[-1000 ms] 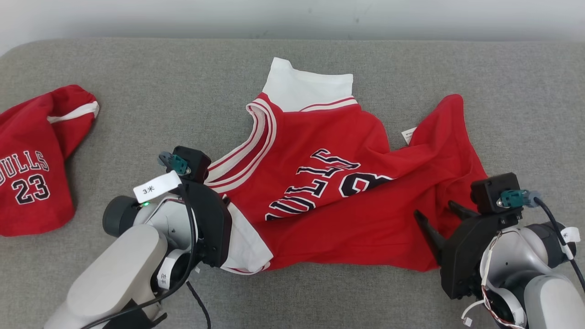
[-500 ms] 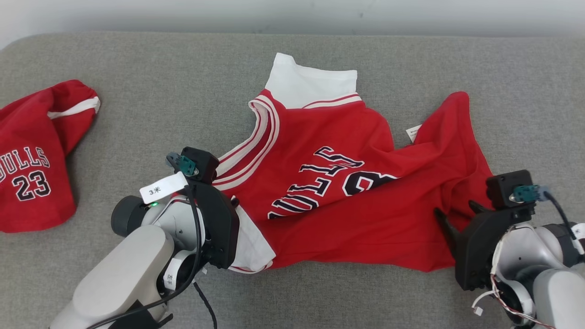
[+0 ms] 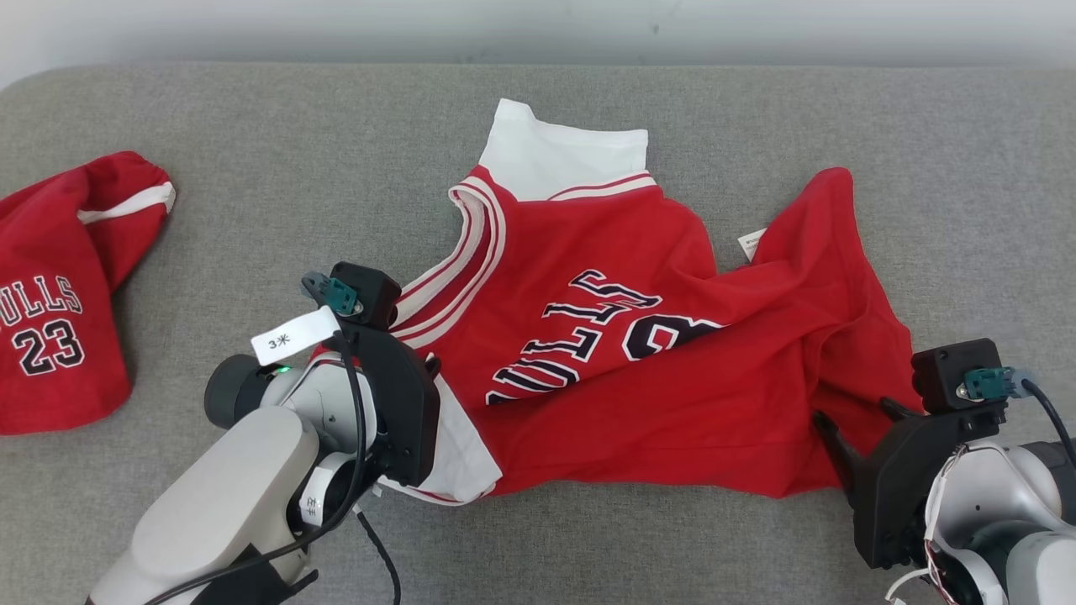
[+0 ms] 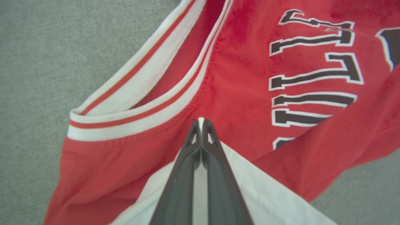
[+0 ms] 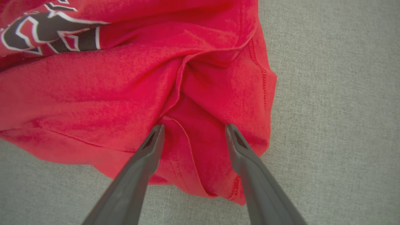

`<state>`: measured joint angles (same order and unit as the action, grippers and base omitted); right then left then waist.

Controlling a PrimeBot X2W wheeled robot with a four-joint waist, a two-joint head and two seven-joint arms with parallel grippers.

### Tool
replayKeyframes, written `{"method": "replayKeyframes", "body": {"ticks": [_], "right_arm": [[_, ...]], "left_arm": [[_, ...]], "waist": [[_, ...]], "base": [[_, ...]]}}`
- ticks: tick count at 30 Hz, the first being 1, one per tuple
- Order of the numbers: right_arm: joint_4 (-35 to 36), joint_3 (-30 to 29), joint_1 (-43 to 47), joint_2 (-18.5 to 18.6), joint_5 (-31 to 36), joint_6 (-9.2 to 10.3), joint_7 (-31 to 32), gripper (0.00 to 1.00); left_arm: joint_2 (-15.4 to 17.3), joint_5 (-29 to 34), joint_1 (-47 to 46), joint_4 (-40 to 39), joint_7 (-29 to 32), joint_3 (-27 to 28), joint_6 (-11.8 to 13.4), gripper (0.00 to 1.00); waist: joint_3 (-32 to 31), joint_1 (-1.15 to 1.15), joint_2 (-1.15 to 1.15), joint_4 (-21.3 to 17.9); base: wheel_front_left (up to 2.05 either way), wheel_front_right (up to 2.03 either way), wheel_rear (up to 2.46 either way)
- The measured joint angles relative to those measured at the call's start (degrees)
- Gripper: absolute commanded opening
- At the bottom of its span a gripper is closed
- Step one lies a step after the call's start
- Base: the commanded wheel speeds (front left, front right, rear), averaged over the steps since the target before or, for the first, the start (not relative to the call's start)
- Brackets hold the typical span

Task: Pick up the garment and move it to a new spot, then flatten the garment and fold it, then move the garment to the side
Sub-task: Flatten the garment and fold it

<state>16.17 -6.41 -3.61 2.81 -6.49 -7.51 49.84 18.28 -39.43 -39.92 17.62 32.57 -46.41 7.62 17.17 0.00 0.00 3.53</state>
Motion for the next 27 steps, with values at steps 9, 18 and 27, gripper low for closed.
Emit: {"method": "replayKeyframes", "body": {"ticks": [9,18,27], "right_arm": [[-4.70,2.68,-2.59,0.01,1.63,0.00,-1.56,1.00],[-7.50,5.06,-4.19,-0.02,1.55,0.00,-1.94,0.41],[-5.84,4.46,-2.89,-0.01,1.58,0.00,-1.46,0.00]], "left_arm": [[-0.14,-0.20,-0.32,0.09,-0.10,-0.09,-0.05,0.05],[-0.29,-0.49,-0.58,0.27,-0.23,-0.25,-0.08,0.07],[-0.04,-0.73,-0.62,0.30,-0.26,-0.25,0.00,0.07]], "waist": [[0.46,0.00,0.00,0.68],[0.82,0.00,0.00,1.52],[0.60,0.00,0.00,0.81]], "base": [[0.00,0.00,0.00],[0.00,0.00,0.00],[0.00,0.00,0.00]]}}
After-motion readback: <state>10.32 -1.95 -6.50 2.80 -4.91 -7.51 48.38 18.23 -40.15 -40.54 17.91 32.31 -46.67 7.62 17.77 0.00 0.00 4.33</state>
